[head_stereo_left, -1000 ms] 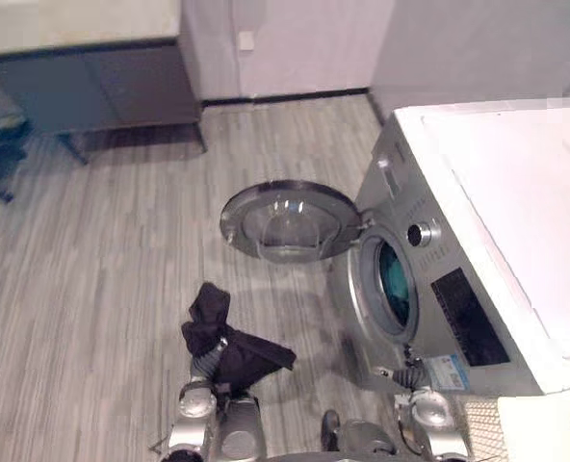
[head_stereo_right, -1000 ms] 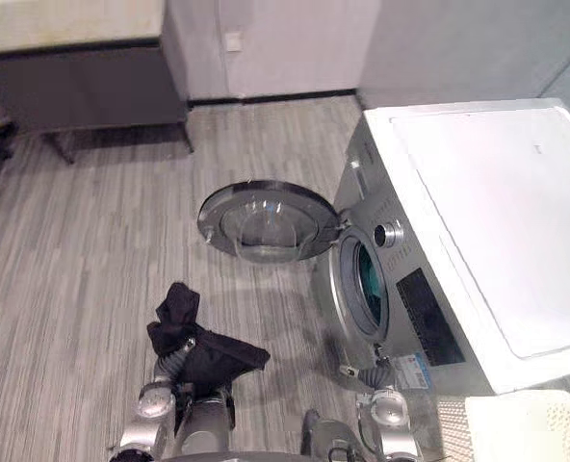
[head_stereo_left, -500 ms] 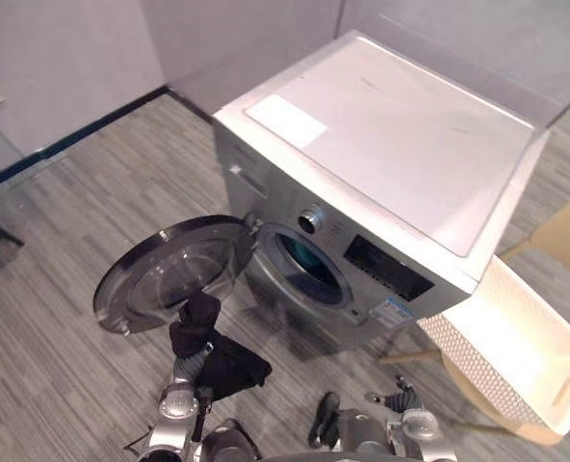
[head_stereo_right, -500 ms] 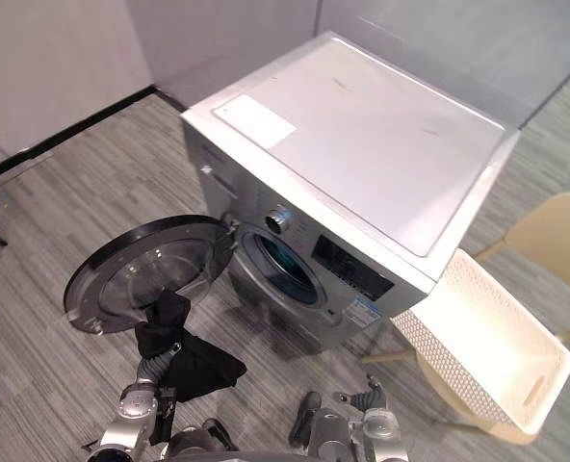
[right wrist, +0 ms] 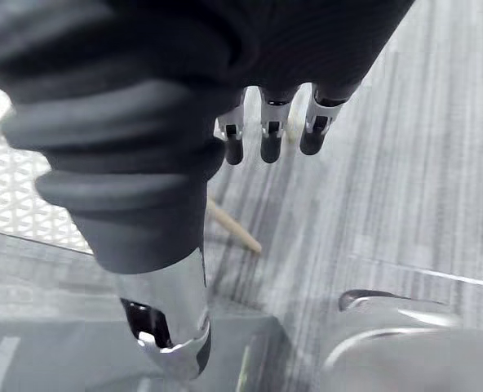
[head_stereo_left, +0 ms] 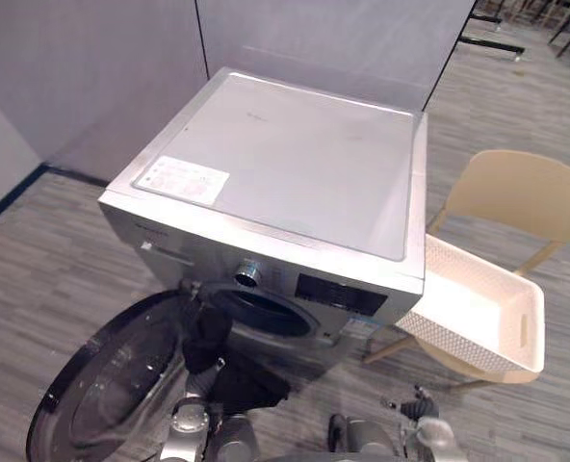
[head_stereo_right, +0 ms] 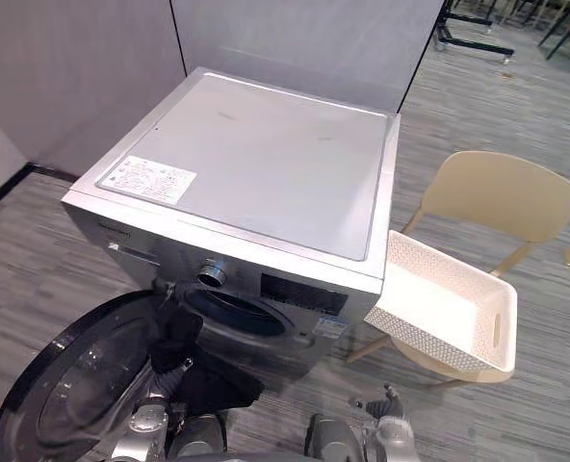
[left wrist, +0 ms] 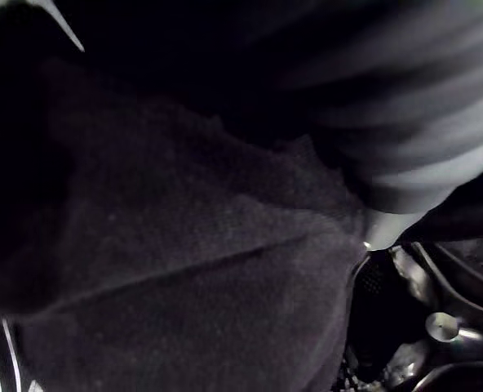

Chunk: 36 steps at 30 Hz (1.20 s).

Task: Pick up the laundry basket with both hands and put the clothes into the washing machine.

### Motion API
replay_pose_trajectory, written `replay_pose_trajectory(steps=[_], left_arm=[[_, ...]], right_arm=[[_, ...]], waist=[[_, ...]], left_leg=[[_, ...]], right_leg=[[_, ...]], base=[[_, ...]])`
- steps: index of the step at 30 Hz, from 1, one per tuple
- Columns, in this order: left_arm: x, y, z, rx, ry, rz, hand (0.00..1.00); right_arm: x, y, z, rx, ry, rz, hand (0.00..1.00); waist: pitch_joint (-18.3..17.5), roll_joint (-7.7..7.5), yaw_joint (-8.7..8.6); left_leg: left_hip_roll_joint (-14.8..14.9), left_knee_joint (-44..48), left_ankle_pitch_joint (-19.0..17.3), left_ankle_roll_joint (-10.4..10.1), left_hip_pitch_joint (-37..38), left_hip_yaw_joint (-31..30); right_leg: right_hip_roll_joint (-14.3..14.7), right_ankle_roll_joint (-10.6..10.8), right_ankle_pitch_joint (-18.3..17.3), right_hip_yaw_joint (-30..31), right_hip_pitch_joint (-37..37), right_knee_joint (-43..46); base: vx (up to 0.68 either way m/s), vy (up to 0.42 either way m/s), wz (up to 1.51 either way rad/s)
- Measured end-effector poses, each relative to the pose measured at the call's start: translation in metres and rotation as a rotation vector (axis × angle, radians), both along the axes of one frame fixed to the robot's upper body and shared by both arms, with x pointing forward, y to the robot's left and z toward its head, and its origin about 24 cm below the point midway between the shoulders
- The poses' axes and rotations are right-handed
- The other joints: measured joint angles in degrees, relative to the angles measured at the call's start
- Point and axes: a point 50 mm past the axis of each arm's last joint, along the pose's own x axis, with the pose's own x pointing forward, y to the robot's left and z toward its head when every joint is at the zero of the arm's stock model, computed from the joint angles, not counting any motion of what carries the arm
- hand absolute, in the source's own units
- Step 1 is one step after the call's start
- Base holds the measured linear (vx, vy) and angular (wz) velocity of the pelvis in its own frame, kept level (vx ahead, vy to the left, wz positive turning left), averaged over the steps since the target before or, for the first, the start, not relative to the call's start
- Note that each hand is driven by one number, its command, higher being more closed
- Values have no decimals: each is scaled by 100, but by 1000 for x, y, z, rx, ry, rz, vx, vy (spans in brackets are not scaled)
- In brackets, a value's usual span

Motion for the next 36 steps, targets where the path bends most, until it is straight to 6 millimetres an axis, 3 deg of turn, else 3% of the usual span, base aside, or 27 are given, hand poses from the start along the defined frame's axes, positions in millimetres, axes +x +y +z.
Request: replay_pose_trajectory(steps=[2, 5, 6, 8, 12, 17, 21, 25, 29, 33, 36], left_arm=[[17, -1, 13, 12, -75, -19, 100], [51, -11, 40, 23, -217, -59, 100], [69, -17, 53, 22, -282, -72, 100], [91, -24, 71, 6, -361, -67, 100], [111, -33, 95, 2, -465, -70, 100], [147, -42, 153, 1, -685, -63, 100], [160, -50, 195, 0, -849, -53, 100], [169, -60, 230, 10, -965, -51, 100], [181, -76, 295, 54, -1172, -76, 100], [171, -93, 368, 187, -1465, -92, 100], [166, -97, 397, 292, -1582, -77, 100]], right_arm=[[12, 0, 5, -8, -36, 4, 0], [35, -2, 17, -23, -114, -3, 0], [48, 1, 24, -23, -162, 5, 0], [70, 4, 38, -24, -247, 3, 0], [98, 5, 60, -36, -363, -20, 0], [144, -2, 115, -83, -605, -66, 0], [156, -5, 148, -91, -781, -119, 0], [158, -9, 167, -97, -884, -144, 0], [159, -12, 181, -109, -955, -162, 0], [159, -12, 185, -97, -991, -171, 0], [159, -11, 186, -93, -1004, -171, 0]], waist=[[210, -93, -1], [520, 48, -9], [731, 68, 2], [951, 87, -15], [1158, 56, 0], [1373, 60, -12], [1413, 50, -28], [1437, -2, -34], [1481, -152, -67], [1516, -242, -165], [1506, -258, -211]], left_leg=[[3, 687, -148, 83, -369, 98], [17, 1490, -565, 222, -1122, 95], [-13, 1933, -737, 335, -1537, 85], [-41, 2611, -998, 330, -2167, -9], [55, 3410, -1115, 388, -3204, -98], [307, 4617, -1150, 359, -5148, -388], [419, 5508, -1306, 309, -6246, -700], [400, 6093, -1383, 250, -6906, -1013], [278, 6392, -1365, 202, -7337, -1175], [214, 6421, -1315, 139, -7494, -1274], [223, 6417, -1300, 137, -7517, -1281]], right_leg=[[-121, 136, -88, 107, -412, 582], [-249, 252, -313, 165, -1263, 1471], [-396, 304, -586, 196, -1676, 1947], [-531, 297, -866, 266, -2319, 2707], [-528, 299, -1071, 409, -3395, 3575], [-411, 236, -1157, 521, -5310, 4786], [-314, 202, -1364, 558, -6340, 5685], [-319, 157, -1564, 522, -6881, 6347], [-342, 96, -1735, 509, -7275, 6794], [-378, 2, -1774, 398, -7388, 6894], [-364, -19, -1783, 390, -7429, 6895]], base=[[-68, 152, -35], [-207, 100, -7], [-230, 45, 15], [-244, 28, 18], [-213, -5, 3], [-154, -39, -7], [-62, -80, -5], [-9, -93, 8], [1, -79, 16], [23, -47, 8], [29, -35, -4]])
